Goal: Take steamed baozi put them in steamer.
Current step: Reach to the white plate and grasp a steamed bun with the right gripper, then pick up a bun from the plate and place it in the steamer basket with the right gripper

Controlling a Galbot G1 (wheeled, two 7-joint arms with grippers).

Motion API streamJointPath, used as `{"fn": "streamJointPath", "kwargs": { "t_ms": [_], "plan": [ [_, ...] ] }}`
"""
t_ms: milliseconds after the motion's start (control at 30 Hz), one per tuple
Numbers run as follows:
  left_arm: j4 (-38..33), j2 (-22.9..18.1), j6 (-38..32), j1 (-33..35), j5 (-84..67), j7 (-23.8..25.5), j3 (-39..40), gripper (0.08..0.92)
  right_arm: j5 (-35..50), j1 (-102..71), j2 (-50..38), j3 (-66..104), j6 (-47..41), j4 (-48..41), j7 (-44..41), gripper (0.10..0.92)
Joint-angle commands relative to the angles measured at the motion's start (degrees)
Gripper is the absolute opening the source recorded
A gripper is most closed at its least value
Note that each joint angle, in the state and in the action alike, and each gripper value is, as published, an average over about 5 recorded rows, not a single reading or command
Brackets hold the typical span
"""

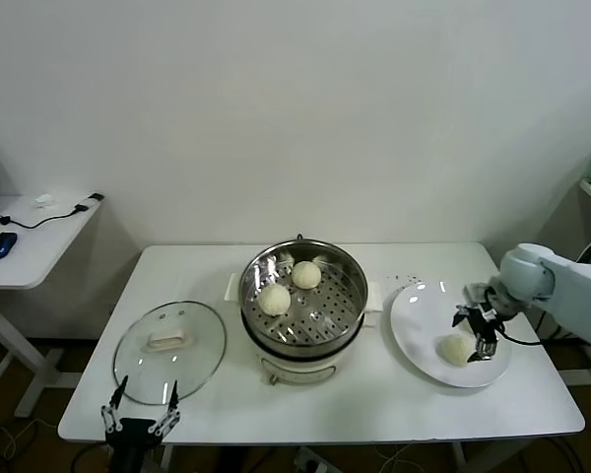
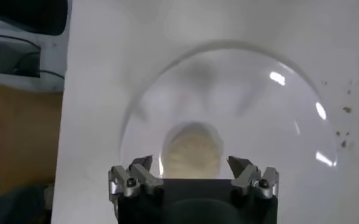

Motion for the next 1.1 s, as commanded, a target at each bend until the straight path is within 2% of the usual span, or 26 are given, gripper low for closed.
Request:
{"fn": "streamJointPath", "kwargs": {
  "t_ms": [33, 567, 833, 1100],
  "plan": [
    [0.60, 0.01, -0.12, 0.07, 0.24, -0.03, -0.35, 0.823, -4.44, -8.67, 2.93, 8.32, 1.92, -6.92, 1.46, 0.823],
    [0.91, -0.01, 0.12, -0.33, 0.28, 0.01, -0.54, 0.823, -4.70, -8.33, 5.73, 8.01, 2.00, -8.97, -0.40, 0.817],
    [0.84, 0.00, 0.13, -0.39, 0.26, 0.01, -0.63, 0.823, -3.78, -6.99, 5.20, 6.95, 1.93, -7.75, -1.73, 0.664],
    [0.78, 0.01, 0.08, -0.32, 0.24, 0.00, -0.61, 0.823, -2.99, -6.06, 4.67, 6.76, 2.30, -7.62, -2.57, 0.586]
  ]
}}
